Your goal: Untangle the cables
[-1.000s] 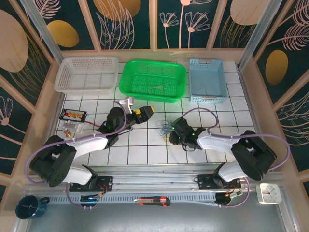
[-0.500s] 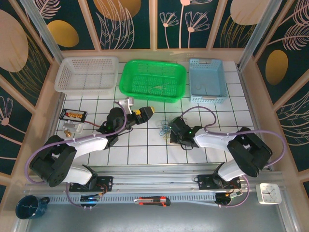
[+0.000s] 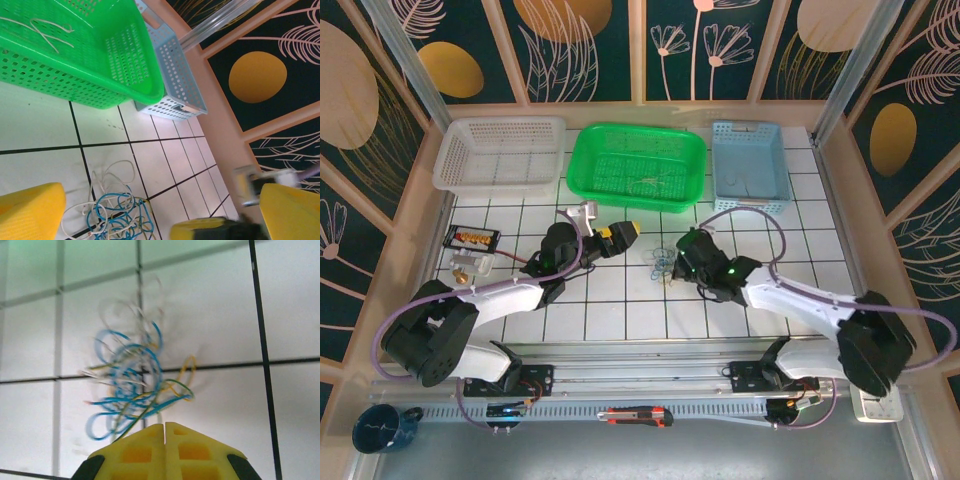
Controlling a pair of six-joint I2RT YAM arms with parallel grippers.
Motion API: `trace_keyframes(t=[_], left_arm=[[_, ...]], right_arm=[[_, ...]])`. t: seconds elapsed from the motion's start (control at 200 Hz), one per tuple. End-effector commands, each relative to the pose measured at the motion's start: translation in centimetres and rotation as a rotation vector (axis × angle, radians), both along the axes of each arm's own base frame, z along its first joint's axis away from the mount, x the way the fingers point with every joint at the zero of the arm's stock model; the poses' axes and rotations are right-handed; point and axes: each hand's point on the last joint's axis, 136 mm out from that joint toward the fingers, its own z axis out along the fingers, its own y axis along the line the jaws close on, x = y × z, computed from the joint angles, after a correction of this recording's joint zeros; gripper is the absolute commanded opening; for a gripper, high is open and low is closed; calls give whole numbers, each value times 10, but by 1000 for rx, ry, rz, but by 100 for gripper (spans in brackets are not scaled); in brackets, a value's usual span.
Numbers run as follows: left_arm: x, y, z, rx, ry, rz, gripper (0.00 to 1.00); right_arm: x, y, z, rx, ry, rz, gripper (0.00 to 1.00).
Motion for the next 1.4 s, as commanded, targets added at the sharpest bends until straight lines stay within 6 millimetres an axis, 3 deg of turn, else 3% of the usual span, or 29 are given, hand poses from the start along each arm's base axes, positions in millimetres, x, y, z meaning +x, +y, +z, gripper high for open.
trace_keyframes(t=[0.0, 0.195, 0.34, 0.585, 0.771, 0.946, 1.046, 1.251, 1.396], left_arm=[[2, -3, 20, -2, -65, -27, 99], [2, -7, 31, 3, -97, -48, 99], [1, -11, 38, -3, -119, -77, 99], [-3, -14, 51, -9, -163, -104, 99], [-1, -15, 56, -19, -169, -100, 99], [0, -13, 56, -16, -166, -87, 99], [0, -10, 55, -15, -159, -72, 99], [0, -4, 52, -11, -151, -39, 99], [1, -1, 51, -11, -149, -24, 99]], right_arm=[[9, -5, 46, -3, -107, -9, 0], [21, 3, 122, 67, -263, 29, 0], [24, 13, 167, 121, -350, 72, 0], [26, 16, 219, 186, -450, 97, 0], [44, -3, 243, 177, -525, 46, 0], [85, -46, 252, 151, -573, -60, 0], [119, -92, 247, 108, -587, -175, 0], [185, -175, 207, 47, -551, -380, 0], [230, -218, 166, 45, -506, -466, 0]])
